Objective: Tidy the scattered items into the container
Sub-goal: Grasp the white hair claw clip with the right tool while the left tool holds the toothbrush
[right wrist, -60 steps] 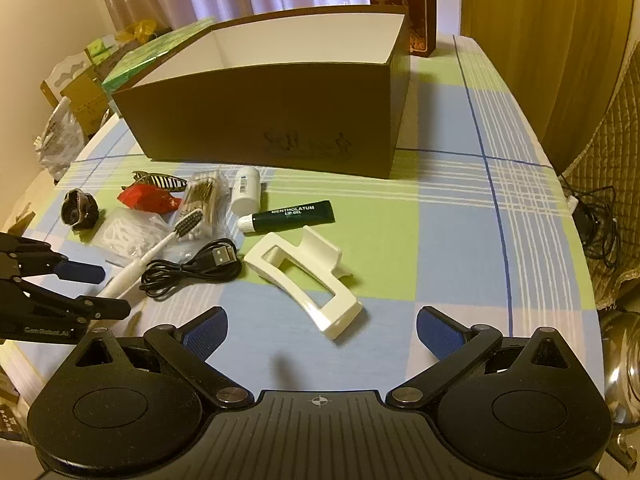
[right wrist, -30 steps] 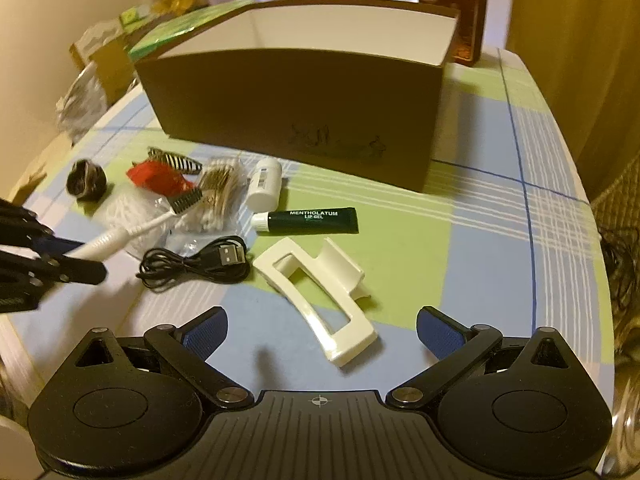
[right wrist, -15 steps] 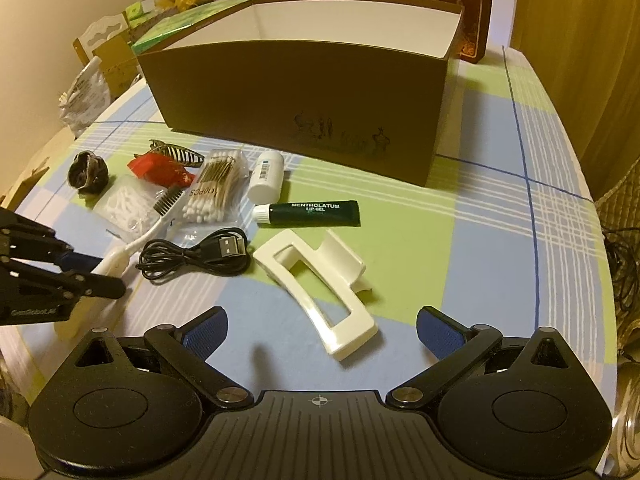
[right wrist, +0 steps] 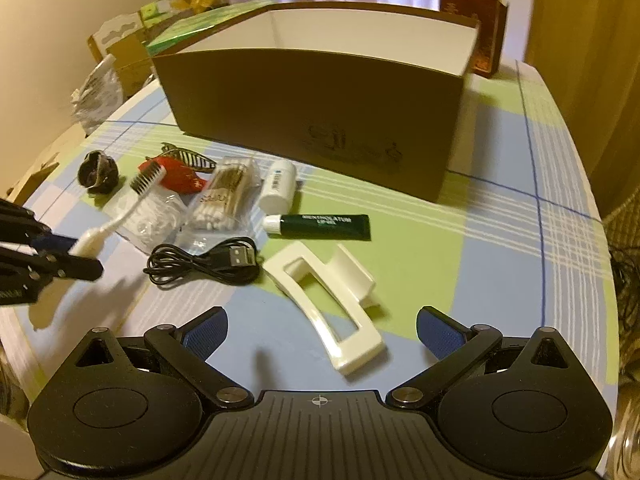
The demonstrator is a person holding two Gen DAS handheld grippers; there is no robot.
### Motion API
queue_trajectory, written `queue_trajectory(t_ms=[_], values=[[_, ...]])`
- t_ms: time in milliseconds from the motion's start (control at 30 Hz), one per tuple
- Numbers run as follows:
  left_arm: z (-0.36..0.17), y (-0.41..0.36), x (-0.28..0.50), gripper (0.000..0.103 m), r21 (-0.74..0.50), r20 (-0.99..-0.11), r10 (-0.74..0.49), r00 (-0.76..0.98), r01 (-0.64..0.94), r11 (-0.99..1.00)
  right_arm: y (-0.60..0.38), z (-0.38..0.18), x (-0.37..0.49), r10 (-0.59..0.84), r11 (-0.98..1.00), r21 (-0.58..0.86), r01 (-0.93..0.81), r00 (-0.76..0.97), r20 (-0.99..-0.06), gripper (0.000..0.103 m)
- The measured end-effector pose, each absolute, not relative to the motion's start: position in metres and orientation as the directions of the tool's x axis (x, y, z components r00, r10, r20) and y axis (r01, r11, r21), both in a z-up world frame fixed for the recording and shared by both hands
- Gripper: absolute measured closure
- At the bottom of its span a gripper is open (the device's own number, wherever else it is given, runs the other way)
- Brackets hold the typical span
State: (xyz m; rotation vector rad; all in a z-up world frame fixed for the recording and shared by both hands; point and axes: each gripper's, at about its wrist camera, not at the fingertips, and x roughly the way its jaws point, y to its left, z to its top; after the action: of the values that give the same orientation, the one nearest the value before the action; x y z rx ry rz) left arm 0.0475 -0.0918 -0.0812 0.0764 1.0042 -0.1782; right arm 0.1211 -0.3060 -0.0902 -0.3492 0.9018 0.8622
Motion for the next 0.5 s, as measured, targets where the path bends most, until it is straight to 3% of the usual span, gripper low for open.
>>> queue_trajectory(t_ms=[300, 333, 400, 500], values=[[-0.08, -0.078, 0.046, 0.091, -0.009, -0.845, -0.072, 0.531, 0.121, 0.993, -0.294, -0.1, 0.126, 0.527, 0.547, -0.009, -0.837, 0.353, -0.773, 0.0], [-0.08, -0.078, 0.045, 0.091, -0.008, -0.844, -0.07, 0.531, 0.119, 0.993, -0.293, -0.101, 0.126, 0.527, 0.54, -0.018, -0.841, 0.355, -0.772, 0.006], [-0.08, -0.078, 0.044, 0.091, -0.007, -0.845, -0.068, 0.531, 0.116, 0.993, -0.291, -0.104, 0.129, 0.529, 0.509, -0.019, -0.86, 0.331, -0.781, 0.034], [-0.081, -0.077, 0.043, 0.091, -0.006, -0.845, -0.065, 0.53, 0.111, 0.994, -0.291, -0.109, 0.129, 0.508, 0.511, -0.056, -0.858, 0.354, -0.785, 0.038]])
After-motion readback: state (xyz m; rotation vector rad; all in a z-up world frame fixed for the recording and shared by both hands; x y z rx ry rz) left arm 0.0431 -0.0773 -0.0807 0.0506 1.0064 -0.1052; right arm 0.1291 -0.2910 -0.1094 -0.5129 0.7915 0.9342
